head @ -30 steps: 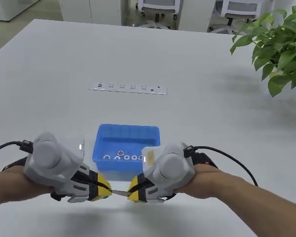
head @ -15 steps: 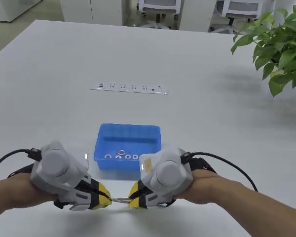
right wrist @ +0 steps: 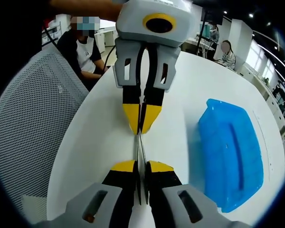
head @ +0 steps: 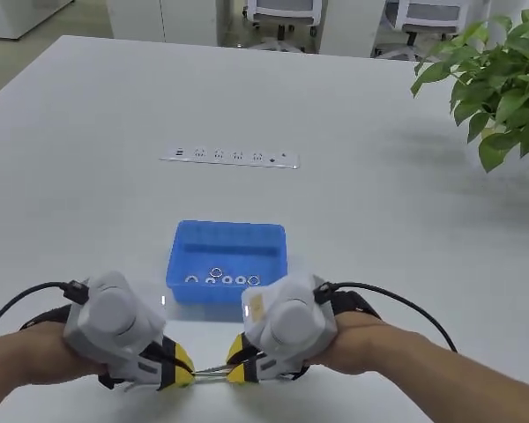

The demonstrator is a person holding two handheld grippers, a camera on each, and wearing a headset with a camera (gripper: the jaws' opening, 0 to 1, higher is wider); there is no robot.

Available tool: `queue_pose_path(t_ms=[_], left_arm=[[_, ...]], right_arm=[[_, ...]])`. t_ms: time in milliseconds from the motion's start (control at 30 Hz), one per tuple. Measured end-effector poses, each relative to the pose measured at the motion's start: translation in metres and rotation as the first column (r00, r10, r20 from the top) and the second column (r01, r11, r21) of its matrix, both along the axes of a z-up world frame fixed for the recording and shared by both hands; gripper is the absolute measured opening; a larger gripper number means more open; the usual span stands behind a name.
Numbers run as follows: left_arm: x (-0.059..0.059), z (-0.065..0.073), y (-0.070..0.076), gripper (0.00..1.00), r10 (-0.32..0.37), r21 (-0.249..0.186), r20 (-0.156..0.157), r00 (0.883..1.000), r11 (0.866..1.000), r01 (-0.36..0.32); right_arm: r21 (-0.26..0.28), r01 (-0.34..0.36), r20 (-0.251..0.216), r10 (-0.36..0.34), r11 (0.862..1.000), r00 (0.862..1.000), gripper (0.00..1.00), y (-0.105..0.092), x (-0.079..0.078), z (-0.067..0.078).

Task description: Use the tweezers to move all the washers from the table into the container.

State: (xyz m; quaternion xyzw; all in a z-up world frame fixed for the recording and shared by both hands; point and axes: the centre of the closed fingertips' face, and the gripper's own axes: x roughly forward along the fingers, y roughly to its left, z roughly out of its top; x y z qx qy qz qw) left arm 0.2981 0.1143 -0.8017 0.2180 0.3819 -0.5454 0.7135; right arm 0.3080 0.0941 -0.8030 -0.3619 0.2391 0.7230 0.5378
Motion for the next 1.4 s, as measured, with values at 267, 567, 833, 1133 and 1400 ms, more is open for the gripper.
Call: queue_pose_path(t_ms=[267,567,833,1133,1400], left_arm=[[0.001,0.0,0.002,0.06,0.004,0.011,0.003,1.0,1.0,-0.004],[0.001,0.0,0.006,0.06,0.009,0.03,0.015,1.0,1.0,-0.009],[0.002,0.001,0.011,0.11,0.028,0.032,0.026,0.999,0.999,-0.029],[0.006,0.012,0.013,0.2,0.095,-0.028,0.049,0.994,0.995,-0.094],[0.014,0.029,0.018,0.31,0.205,-0.126,0.066,0.977,0.973,-0.195]], right_arm=[[0.002,0.013,-0.005,-0.013,1.0,1.0,0.1,0.0,0.0,0.0],[-0.004,0.01,0.008,-0.01,1.0,1.0,0.1,0.002,-0.001,-0.001],[0.002,0.029,0.02,-0.029,1.0,0.999,0.16,-0.001,0.002,0.0],[0.055,0.122,0.01,-0.123,0.991,0.992,0.26,-0.007,0.012,0.014],[0.149,0.26,-0.036,-0.258,0.954,0.966,0.35,-0.013,0.029,0.034]])
